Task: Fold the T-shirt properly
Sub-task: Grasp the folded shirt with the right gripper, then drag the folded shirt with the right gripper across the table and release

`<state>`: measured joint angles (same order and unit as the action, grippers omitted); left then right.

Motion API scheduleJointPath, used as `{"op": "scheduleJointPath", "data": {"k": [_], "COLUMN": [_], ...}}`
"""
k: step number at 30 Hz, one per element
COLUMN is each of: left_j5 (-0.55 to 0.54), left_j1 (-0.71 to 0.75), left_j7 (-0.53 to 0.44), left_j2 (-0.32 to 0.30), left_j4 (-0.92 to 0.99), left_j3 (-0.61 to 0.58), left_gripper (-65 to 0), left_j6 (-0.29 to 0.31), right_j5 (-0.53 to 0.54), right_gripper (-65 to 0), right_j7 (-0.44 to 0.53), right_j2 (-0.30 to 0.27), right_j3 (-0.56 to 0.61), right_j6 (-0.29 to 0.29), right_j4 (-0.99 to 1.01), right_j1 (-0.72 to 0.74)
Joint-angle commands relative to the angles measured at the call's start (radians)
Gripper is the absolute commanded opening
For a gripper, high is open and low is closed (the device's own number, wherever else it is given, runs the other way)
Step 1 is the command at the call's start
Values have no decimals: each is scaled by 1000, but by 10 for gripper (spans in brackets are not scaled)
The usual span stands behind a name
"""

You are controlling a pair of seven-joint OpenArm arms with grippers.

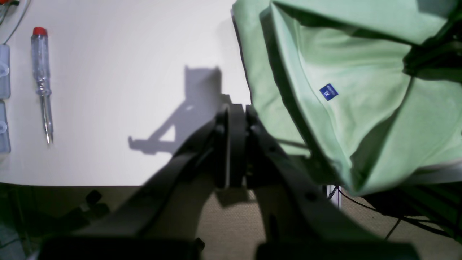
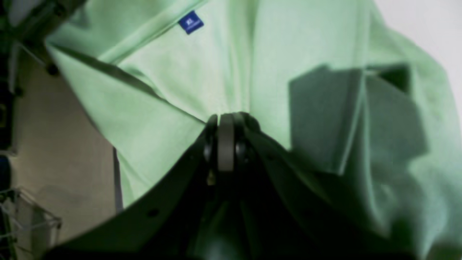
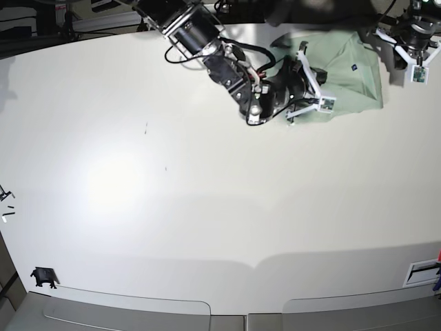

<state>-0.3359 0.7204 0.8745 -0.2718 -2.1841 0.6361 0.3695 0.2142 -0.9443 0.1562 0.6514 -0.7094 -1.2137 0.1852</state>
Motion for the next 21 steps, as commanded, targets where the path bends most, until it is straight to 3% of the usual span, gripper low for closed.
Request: {"op": "scheduleJointPath", "data": {"k": [1,8,16,21], "left_j5": [-6,-6,-14,-14], "left_j1": [6,6,6,6], "left_j7": [-17,-39,-39,-39], "left_j2": [-9,-9,-14,-14], "left_j4": [-18,-18,-18,-18], "left_j3": [6,6,6,6], "left_gripper": [-650,-650,-650,-650], "left_j6": [-3,-3,-3,-3], "right_j5": [-40,-32,142,201], "right_gripper": [-650,-650,-650,-650], "right_j7": [-59,-93,-179,-195], "right_j2": [-8,-150,-340,-431], "right_j3": [-36,-382,-799,-1075], "right_j6": [11,94,113,216], "right_j4": [-6,-6,-6,-6], "right_j1": [17,17,13,-13]}}
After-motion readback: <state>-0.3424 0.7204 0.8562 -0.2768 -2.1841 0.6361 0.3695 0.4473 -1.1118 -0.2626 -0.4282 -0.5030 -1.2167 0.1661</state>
